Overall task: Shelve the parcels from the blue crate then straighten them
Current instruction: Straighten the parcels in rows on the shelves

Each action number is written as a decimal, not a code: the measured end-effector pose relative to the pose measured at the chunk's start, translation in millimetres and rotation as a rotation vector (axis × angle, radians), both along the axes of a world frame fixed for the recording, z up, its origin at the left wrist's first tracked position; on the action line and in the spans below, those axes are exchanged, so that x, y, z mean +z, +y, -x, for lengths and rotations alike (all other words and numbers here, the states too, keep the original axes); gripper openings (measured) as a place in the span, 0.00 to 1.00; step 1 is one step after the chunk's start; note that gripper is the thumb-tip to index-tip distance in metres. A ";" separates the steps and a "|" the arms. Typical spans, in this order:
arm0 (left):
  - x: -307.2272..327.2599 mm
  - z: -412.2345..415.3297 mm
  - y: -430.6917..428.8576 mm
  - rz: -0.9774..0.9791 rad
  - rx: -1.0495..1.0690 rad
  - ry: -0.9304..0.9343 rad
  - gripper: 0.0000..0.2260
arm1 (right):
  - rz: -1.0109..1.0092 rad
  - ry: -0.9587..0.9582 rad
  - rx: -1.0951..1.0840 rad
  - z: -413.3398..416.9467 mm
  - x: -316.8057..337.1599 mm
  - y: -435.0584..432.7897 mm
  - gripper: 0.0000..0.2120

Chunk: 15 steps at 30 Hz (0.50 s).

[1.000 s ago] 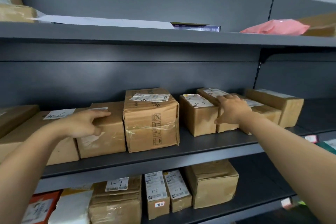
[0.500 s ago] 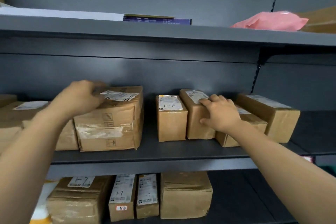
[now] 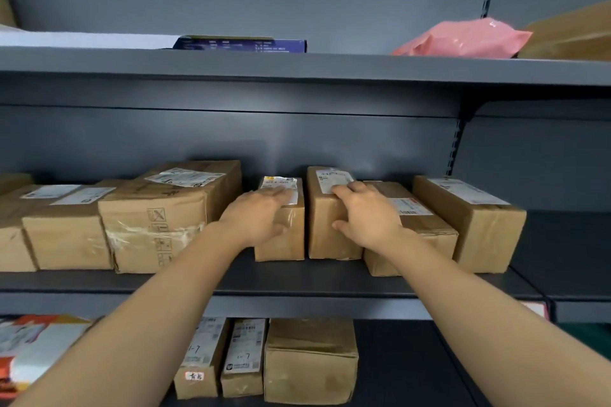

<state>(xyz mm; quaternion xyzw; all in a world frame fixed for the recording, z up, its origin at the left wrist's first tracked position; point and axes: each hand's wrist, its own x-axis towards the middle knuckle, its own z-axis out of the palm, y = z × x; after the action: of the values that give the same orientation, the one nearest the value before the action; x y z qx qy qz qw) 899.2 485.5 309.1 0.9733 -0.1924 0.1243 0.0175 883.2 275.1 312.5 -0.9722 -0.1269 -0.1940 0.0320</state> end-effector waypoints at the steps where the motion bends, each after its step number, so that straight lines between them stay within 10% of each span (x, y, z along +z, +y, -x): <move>1: -2.1 -2.2 0.9 -0.002 -0.004 -0.002 0.33 | -0.001 0.003 0.006 -0.2 -0.5 -0.3 0.31; 15: 15.6 15.2 38.0 -0.094 -0.022 -0.023 0.27 | 0.001 -0.020 0.085 7.3 10.0 17.3 0.27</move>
<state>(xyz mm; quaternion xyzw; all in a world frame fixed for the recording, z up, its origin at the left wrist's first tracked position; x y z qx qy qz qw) 884.0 523.5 324.6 0.9693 -0.2089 0.1261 -0.0292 875.9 292.4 322.5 -0.9640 -0.1687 -0.2021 0.0383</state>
